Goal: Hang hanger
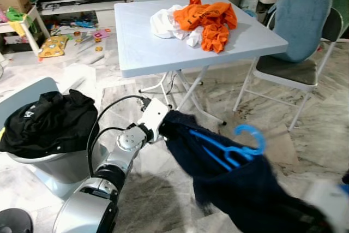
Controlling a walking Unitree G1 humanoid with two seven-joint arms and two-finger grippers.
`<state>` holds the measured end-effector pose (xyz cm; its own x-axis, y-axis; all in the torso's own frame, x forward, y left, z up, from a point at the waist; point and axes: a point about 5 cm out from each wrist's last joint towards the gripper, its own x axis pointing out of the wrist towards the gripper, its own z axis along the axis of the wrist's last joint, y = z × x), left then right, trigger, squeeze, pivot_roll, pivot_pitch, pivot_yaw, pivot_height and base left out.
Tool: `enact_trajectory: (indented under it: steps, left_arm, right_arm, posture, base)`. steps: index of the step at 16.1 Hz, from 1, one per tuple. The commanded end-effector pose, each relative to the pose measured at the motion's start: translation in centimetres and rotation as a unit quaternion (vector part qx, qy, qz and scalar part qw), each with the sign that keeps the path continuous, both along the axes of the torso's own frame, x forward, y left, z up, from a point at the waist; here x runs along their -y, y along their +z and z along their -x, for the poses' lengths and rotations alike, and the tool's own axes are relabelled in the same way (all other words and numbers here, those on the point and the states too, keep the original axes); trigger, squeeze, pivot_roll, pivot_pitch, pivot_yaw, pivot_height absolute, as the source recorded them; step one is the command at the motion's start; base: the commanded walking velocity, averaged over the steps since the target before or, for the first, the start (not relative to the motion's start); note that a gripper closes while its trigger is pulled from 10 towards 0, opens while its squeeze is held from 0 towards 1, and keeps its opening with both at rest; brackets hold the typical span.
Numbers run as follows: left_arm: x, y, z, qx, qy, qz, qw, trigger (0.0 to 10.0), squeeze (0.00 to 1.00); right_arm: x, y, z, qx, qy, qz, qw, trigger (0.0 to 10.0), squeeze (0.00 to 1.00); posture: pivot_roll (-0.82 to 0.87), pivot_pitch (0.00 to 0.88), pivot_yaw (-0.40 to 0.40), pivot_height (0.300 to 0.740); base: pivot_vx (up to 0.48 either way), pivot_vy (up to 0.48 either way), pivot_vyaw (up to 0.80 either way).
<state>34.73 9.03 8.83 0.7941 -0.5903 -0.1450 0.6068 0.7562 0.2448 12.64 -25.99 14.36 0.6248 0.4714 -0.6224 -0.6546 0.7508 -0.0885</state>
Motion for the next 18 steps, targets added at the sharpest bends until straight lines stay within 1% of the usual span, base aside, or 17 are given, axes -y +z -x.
enact_trajectory:
  steps: [1,3,4,5,6,8,9,10,12,13,14,15,16,17,18]
  left_arm:
    - [-0.6,0.4,-0.5,-0.001,0.008,-0.006,1.000,0.0,0.00]
    - [-0.6,0.1,-0.3,-0.012,0.001,-0.014,1.000,0.0,0.00]
    - [-0.5,-0.2,-0.3,-0.018,-0.003,-0.019,1.000,0.0,0.00]
    - [-0.5,-0.2,-0.2,-0.020,-0.004,-0.020,1.000,0.0,0.00]
    - [-0.5,-0.4,-0.2,-0.025,-0.009,-0.026,0.999,0.0,0.00]
    - [-0.4,-0.7,-0.1,-0.042,-0.009,-0.020,0.999,0.0,0.00]
    - [-0.4,-0.7,-0.2,-0.051,-0.001,-0.009,0.999,0.0,0.00]
    - [-0.2,-0.8,-0.2,-0.063,-0.004,-0.001,0.998,0.0,0.00]
    - [0.2,-1.0,0.1,-0.073,-0.014,0.004,0.997,0.0,0.00]
    - [0.7,-1.2,0.4,-0.073,-0.031,0.005,0.997,0.0,0.00]
    - [1.5,-1.5,0.9,-0.074,-0.056,0.010,0.996,0.0,0.00]
    - [1.9,-1.6,1.2,-0.072,-0.069,0.008,0.995,2.4,0.00]
    - [2.3,-1.8,1.6,-0.071,-0.085,0.008,0.994,10.0,0.00]
    - [2.6,-2.0,1.9,-0.071,-0.096,0.010,0.993,10.0,1.00]
    - [2.9,-1.9,2.2,-0.066,-0.113,0.013,0.991,10.0,1.00]
  right_arm:
    - [0.4,1.4,0.1,0.016,0.006,0.000,1.000,10.0,0.00]
    - [1.3,3.2,1.4,0.025,0.008,-0.022,0.999,10.0,0.00]
    - [1.2,4.1,2.3,0.021,0.018,-0.036,0.999,10.0,0.00]
    - [1.0,4.4,2.6,0.020,0.024,-0.043,0.999,10.0,0.00]
    - [0.2,5.1,3.8,0.010,0.056,-0.060,0.997,10.0,0.00]
    - [-0.2,6.1,4.4,0.018,0.069,-0.084,0.994,10.0,0.00]
    - [-0.3,6.3,4.9,0.005,0.079,-0.075,0.994,10.0,0.00]
    - [-0.4,6.7,5.1,0.007,0.086,-0.083,0.993,10.0,0.00]
    - [-0.5,7.6,4.7,0.035,0.081,-0.099,0.991,10.0,0.00]
    - [-0.4,8.1,4.0,0.064,0.069,-0.114,0.989,10.0,0.00]
    - [-0.1,8.3,2.7,0.109,0.035,-0.123,0.986,10.0,0.00]
    - [-0.1,8.1,2.0,0.127,0.020,-0.122,0.984,10.0,0.00]
    - [-0.5,7.7,1.0,0.150,0.001,-0.126,0.981,10.0,0.00]
    - [-0.9,7.3,0.1,0.165,-0.016,-0.125,0.978,10.0,0.00]
    - [-1.6,6.5,-1.0,0.179,-0.029,-0.123,0.976,10.0,0.00]
  posture:
    - [-0.12,0.000,0.019,0.740]
    - [-0.13,0.000,0.027,0.740]
    - [-0.13,0.000,0.030,0.740]
    - [-0.13,0.000,0.032,0.740]
    - [-0.14,0.000,0.034,0.740]
    - [-0.15,0.000,0.038,0.740]
    - [-0.15,0.000,0.038,0.740]
    - [-0.15,0.000,0.038,0.740]
    - [-0.15,0.000,0.037,0.740]
    - [-0.15,0.000,0.035,0.740]
    - [-0.15,0.000,0.034,0.740]
    - [-0.15,0.000,0.032,0.740]
    - [-0.14,0.000,0.030,0.740]
    - [-0.14,0.000,0.028,0.740]
    - [-0.14,0.000,0.028,0.740]
  base:
    - [0.000,0.000,0.00]
    - [0.000,0.000,0.00]
    - [0.000,0.000,0.00]
    - [0.000,0.000,0.00]
    - [0.000,0.000,0.00]
    - [0.000,0.000,0.00]
    - [0.000,0.000,0.00]
    - [0.000,0.000,0.00]
    - [0.000,0.000,0.00]
    - [0.000,0.000,0.00]
    - [0.000,0.000,0.00]
    - [0.000,0.000,0.00]
    - [0.000,0.000,0.00]
    - [0.000,0.000,0.00]
    - [0.000,0.000,0.00]
